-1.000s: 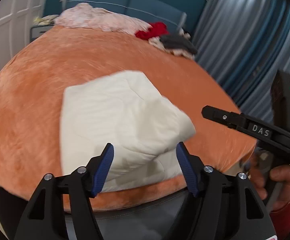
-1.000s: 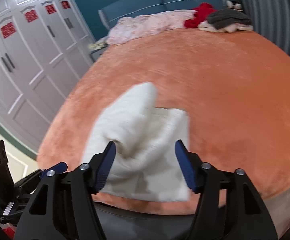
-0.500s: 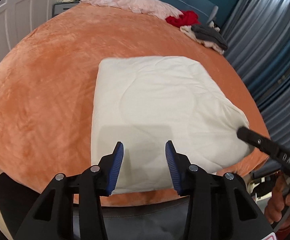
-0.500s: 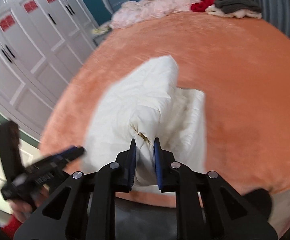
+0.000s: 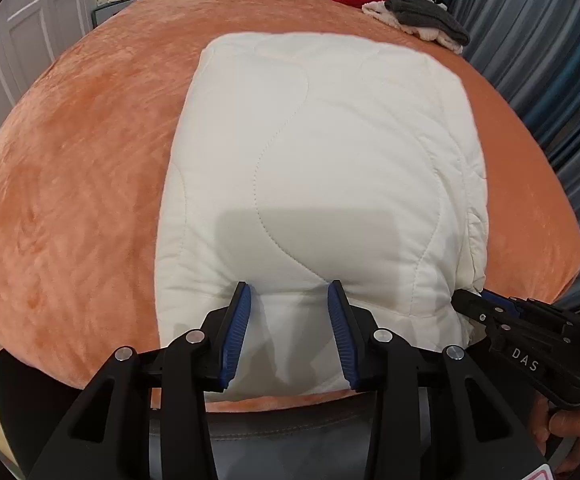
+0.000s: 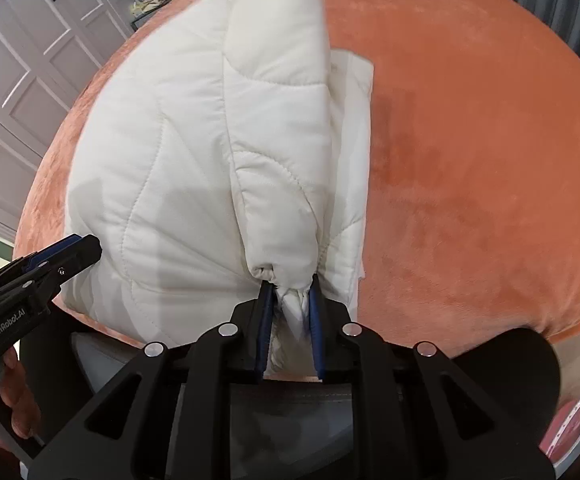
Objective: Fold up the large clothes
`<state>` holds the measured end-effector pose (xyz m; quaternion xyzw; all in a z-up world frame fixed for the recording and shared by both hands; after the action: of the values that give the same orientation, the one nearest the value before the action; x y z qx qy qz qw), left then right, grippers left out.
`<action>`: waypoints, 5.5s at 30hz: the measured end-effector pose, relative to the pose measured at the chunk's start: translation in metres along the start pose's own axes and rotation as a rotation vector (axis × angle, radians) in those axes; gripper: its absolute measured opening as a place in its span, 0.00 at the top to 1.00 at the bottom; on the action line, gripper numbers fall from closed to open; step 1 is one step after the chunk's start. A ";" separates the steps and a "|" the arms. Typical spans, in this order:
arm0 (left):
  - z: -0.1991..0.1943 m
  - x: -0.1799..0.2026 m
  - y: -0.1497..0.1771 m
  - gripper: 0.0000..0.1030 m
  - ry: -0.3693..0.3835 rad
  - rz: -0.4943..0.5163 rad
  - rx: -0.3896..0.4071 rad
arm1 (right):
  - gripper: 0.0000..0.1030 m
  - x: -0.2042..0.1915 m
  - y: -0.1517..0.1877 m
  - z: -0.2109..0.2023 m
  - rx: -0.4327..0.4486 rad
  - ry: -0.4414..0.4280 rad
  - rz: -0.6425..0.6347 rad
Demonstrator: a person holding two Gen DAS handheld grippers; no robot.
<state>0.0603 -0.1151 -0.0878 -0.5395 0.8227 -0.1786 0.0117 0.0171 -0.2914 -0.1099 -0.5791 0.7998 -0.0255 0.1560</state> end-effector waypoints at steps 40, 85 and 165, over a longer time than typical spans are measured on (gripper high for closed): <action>-0.008 -0.024 -0.165 0.65 0.049 -0.116 0.127 | 0.69 0.002 -0.159 -0.015 0.119 -0.234 0.317; 0.105 0.001 -0.152 0.64 -0.169 -0.013 0.147 | 0.81 0.007 -0.137 0.057 0.278 0.068 0.156; 0.047 -0.085 -0.031 0.15 0.425 -0.442 -0.051 | 0.19 0.042 -0.021 0.031 0.048 -0.405 0.341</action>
<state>0.1335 -0.0637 -0.1368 -0.6560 0.6738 -0.2649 -0.2131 0.0331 -0.3329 -0.1440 -0.4252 0.8375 0.0987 0.3288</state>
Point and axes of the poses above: each gripper's, at about its wrist camera, not at the fingertips, and z roughly the way its jaws point, x to its right, y to its underside, the point moved 2 cm from there along z, roughly the way its jaws point, and after that the axes turned 8 degrees about -x, right-handed, at the moved point
